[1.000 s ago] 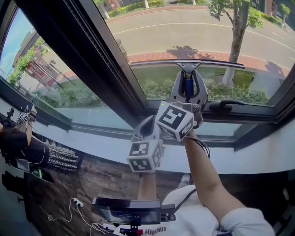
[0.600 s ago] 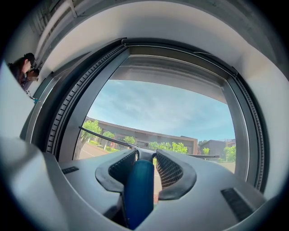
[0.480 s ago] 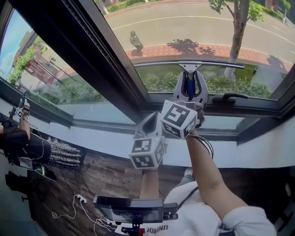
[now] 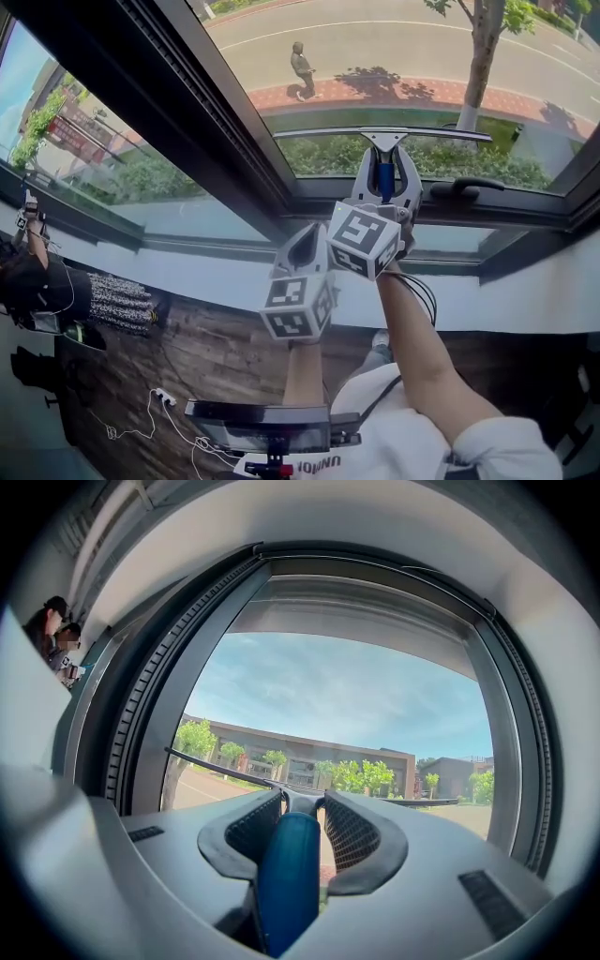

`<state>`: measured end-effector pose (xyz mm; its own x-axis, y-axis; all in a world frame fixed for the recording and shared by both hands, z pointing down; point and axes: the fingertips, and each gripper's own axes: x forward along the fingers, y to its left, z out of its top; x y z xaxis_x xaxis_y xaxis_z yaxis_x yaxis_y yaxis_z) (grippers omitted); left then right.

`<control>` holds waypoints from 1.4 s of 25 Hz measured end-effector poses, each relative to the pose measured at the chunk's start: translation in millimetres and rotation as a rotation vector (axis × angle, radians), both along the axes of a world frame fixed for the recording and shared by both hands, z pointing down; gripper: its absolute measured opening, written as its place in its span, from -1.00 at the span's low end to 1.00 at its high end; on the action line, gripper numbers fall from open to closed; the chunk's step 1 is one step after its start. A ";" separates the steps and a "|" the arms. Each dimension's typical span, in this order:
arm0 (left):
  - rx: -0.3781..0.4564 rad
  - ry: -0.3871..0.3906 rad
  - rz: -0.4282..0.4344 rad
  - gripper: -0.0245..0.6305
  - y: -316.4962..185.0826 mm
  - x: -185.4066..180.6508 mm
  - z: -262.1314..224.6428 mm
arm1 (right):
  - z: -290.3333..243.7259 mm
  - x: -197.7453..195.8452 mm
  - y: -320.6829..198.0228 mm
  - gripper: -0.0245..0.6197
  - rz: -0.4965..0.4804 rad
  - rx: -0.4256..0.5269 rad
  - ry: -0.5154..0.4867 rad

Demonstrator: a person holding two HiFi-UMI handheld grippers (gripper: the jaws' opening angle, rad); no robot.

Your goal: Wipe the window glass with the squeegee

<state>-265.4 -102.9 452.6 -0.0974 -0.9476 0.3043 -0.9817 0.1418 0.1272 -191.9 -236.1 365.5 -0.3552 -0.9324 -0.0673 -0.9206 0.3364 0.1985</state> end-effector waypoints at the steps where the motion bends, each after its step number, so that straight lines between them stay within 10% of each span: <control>1: -0.003 0.002 -0.001 -0.93 -0.1 0.4 1.4 | 2.3 0.4 -0.2 -0.46 -0.001 -0.007 0.001; 35: -0.074 0.023 -0.009 -0.93 -4.9 5.1 31.8 | 58.1 0.8 -3.5 -0.46 -0.044 -0.145 0.004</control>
<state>-260.3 -107.8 484.4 -0.0981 -0.9216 0.3756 -0.9773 0.1605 0.1386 -191.1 -239.6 423.7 -0.3963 -0.9156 0.0687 -0.9034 0.4022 0.1485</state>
